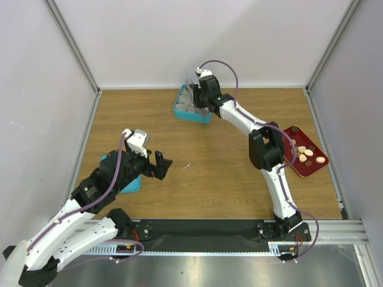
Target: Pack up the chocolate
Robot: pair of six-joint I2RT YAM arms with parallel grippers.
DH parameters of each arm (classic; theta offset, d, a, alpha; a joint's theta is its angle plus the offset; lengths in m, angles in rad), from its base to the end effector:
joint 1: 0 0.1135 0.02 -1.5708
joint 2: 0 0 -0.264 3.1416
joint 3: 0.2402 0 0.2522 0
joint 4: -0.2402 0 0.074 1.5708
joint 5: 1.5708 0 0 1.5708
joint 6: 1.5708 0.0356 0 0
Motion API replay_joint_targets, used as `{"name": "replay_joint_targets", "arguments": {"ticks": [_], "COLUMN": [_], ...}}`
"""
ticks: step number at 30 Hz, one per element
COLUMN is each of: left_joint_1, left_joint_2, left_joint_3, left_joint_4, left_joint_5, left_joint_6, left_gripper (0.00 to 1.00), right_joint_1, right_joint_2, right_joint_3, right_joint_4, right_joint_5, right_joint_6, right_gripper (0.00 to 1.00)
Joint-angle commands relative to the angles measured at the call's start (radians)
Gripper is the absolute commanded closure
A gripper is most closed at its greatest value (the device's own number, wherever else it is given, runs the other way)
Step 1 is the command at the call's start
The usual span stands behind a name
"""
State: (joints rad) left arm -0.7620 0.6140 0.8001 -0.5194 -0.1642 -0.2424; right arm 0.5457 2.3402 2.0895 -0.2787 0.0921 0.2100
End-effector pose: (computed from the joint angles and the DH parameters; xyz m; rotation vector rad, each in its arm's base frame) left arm 0.1031 -0.0903 0.3342 0.3867 1.8951 -0.5225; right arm 0.4721 0.2828 0.2452 -0.2985 2.0969 0.3573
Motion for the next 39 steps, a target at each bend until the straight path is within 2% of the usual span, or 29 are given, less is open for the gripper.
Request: {"name": "replay_joint_targets", "arguments": {"ticks": [1,17,22,26,28,33,39], "left_joint_1": [0.000,0.000,0.000,0.001,0.000,0.001,0.000], "left_joint_2": [-0.008,-0.003,0.001,0.003,0.000,-0.010,-0.010], "left_joint_3": [0.005,0.005,0.007,0.008,0.008,0.005,0.005], "left_joint_4": [0.019,0.021,0.019,0.021,0.019,0.021,0.024], "left_joint_5": [-0.015,-0.014,-0.015,-0.014,-0.012,-0.003,0.028], "left_joint_6": [0.018,0.020,0.022,0.022,0.018,0.018,0.020], "left_gripper": [0.00,0.00,0.00,0.00,0.00,0.00,0.00], "right_joint_1": [0.000,-0.001,0.000,-0.004,-0.013,-0.062,-0.208], "right_joint_2": [0.013,0.042,-0.004,-0.134,-0.238,-0.532,-0.838], "right_joint_3": [0.050,0.066,0.102,0.064,0.034,-0.184,-0.469], "right_joint_4": [0.039,0.046,0.006,-0.036,-0.108,-0.350,-0.595], "right_joint_5": [0.006,0.024,0.047,0.092,0.122,0.178,0.198], "right_joint_6": [-0.011,-0.032,-0.055,-0.072,-0.067,0.025,0.110], "right_gripper": [0.60,0.57,0.57,0.58,0.58,0.57,0.57]}}
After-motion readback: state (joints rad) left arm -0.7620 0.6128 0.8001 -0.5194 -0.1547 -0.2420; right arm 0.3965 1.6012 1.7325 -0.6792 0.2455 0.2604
